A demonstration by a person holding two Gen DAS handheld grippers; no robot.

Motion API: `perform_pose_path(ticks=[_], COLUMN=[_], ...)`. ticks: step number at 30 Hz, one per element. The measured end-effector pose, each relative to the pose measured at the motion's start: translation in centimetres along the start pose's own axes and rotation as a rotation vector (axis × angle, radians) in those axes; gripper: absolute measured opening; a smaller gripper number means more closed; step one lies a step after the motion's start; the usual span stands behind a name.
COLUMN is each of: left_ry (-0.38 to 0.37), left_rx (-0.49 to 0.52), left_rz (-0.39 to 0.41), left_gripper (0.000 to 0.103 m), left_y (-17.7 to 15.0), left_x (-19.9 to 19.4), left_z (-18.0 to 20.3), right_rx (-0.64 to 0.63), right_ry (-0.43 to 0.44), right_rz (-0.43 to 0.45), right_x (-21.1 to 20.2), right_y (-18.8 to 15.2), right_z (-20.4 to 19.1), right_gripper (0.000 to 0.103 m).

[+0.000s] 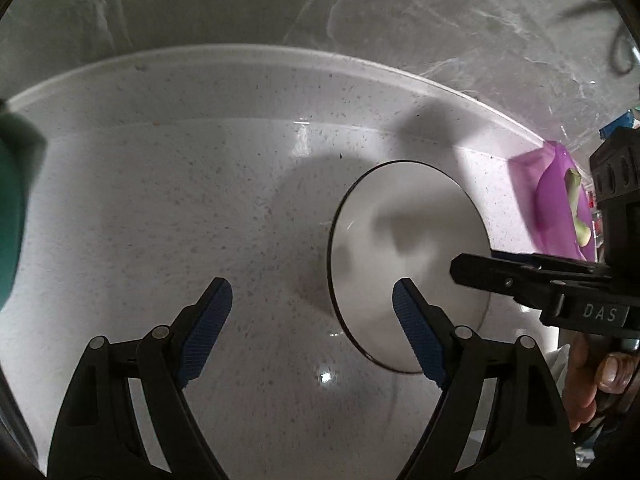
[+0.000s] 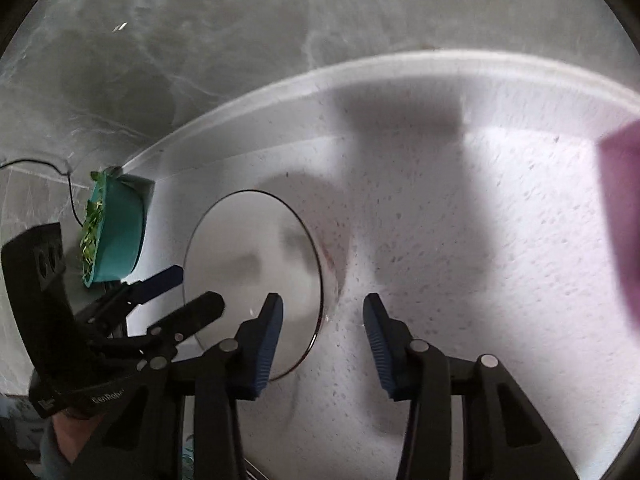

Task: Organize plates and bowls
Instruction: 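Open both grippers and move them to the second white bowl, then close the left gripper on the bowl rim while the right gripper grips it too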

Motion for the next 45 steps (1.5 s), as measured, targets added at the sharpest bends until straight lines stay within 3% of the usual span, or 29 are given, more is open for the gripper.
perform_pose_path(ticks=[2,5,7,10,11,12,15,23,32,38,45], left_ry=[-0.025,-0.043,-0.058,-0.071,-0.082,-0.091,-0.077,-0.021,-0.043,-0.08,-0.121], left_rx=[-0.011,0.002,0.01,-0.007,-0.012,-0.014,0.009,0.038,0.057,0.132,0.226], left_rz=[-0.003,-0.011,-0.019,-0.028,-0.029,-0.036,-0.054,-0.053,-0.045,-0.025,-0.021], left_gripper=[0.071,0.067,0.054,0.048,0.038,0.025,0.012,0.01,0.01,0.012,0.014], left_y=[0.0,0.2,0.4,0.3,0.3,0.3,0.1,0.4,-0.4,-3.3,-9.0], left_x=[0.5,1.1,1.8,2.1,2.1,2.2,2.5,2.0,-1.5,-5.0,-6.8], left_z=[-0.4,-0.2,0.7,0.3,0.1,0.0,0.5,2.4,6.8,13.8,23.6], right_rx=[0.015,0.041,0.059,0.066,0.063,0.058,0.038,0.022,0.027,0.014,0.058], right_ry=[0.006,0.017,0.028,0.037,0.04,0.042,0.046,0.007,0.004,0.004,0.001], right_rz=[-0.007,0.0,-0.004,-0.019,-0.025,-0.03,-0.035,-0.02,0.018,0.056,0.107], right_x=[0.5,0.8,1.2,1.8,2.1,2.2,2.4,1.9,-2.6,-8.4,-14.9], right_y=[0.2,0.5,0.8,0.9,0.9,0.8,0.8,0.6,-1.1,-5.2,-11.7], right_z=[0.3,0.8,1.0,1.2,1.3,1.3,1.0,0.6,1.1,3.3,8.9], right_gripper=[0.046,0.046,0.045,0.044,0.038,0.023,0.018,0.015,0.015,0.015,0.015])
Point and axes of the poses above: each gripper's, at about its wrist camera, not at the fingertips, and x roughly the way its jaws point, z to its right, y to its top, the point moved 2 cm from there along x, roughly the way its jaws point, and after that the axes turned 6 degrees about x, right-handed, at the moved point
